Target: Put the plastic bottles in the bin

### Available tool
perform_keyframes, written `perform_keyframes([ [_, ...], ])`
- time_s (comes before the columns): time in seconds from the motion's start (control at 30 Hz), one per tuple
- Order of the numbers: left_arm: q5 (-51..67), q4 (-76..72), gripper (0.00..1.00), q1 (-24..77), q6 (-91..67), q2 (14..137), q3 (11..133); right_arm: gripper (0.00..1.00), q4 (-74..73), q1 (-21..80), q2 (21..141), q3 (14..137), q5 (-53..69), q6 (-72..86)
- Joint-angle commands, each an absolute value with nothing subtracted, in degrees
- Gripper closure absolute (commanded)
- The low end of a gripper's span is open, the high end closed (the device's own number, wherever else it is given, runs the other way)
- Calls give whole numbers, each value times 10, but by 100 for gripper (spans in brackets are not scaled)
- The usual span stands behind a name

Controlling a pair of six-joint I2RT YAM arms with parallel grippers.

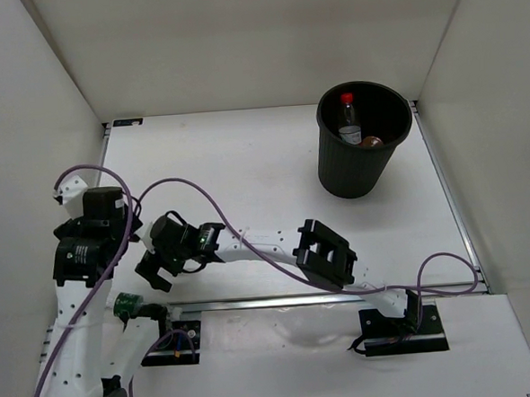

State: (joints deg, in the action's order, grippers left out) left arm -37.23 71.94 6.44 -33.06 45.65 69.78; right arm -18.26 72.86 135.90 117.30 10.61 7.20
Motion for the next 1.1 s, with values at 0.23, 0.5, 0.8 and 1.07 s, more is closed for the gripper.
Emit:
perform_keyframes([
  [0.23, -288, 785, 2, 30, -386, 487, 647, 1, -201, 572, 1196, 1019, 51, 58],
  [0.5, -226, 786, 1, 34, -574, 430, 497, 1, -213, 365, 1048, 904, 63, 68],
  [0.8, -228, 766, 2, 0, -608, 474, 430, 1, -277, 179, 946, 902, 118, 81],
  [1.07, -229, 692, 2, -17, -620, 535, 372, 1, -316, 123, 903, 930, 63, 47],
])
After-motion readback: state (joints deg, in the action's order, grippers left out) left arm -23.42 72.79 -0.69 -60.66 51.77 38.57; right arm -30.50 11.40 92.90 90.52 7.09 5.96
